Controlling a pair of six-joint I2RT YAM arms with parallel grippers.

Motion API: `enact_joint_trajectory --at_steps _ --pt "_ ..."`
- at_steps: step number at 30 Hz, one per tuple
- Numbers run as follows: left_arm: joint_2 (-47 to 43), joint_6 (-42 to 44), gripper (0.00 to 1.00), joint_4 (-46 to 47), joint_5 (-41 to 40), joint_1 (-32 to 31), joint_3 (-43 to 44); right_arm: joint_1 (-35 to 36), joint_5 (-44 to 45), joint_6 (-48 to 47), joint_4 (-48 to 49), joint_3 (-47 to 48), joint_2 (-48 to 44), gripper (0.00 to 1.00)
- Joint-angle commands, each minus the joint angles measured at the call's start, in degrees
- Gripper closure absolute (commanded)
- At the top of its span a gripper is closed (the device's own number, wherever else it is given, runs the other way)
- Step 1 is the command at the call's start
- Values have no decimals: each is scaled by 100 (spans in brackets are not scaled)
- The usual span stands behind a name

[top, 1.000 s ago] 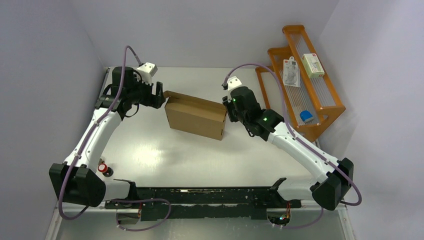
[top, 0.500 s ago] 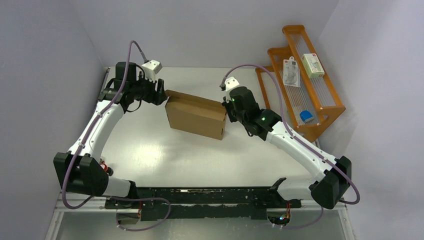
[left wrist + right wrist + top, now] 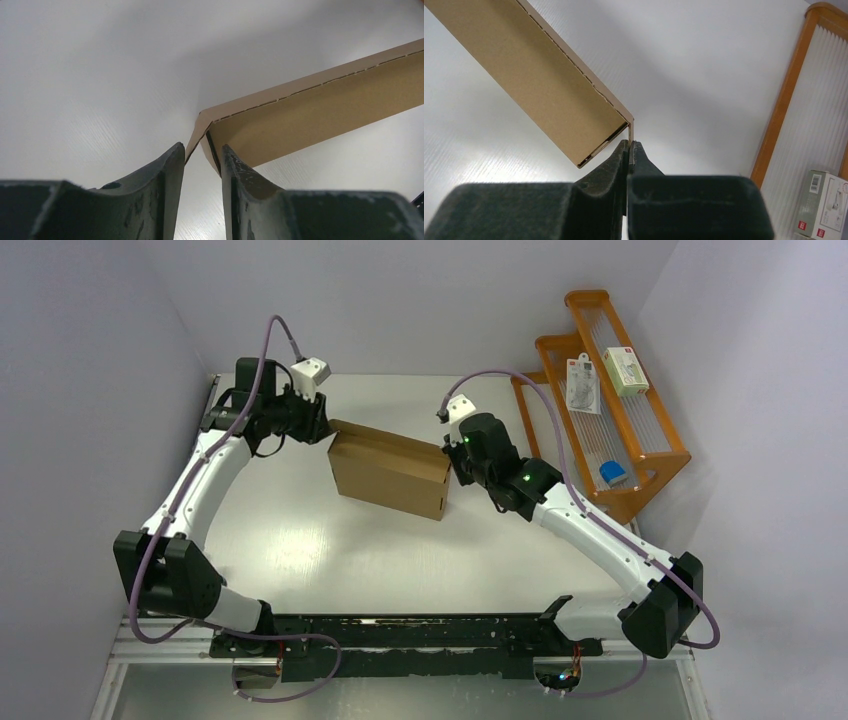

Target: Fold the paper box

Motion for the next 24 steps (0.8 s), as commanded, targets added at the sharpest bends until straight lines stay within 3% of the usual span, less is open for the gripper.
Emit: enact_joint_trajectory --at_steps 1,24 --pt "78 238 62 -98 260 33 213 -40 -121 -87 127 -55 -102 100" --pt "390 906 71 -408 366 38 426 -45 -221 -149 178 -92 -202 100"
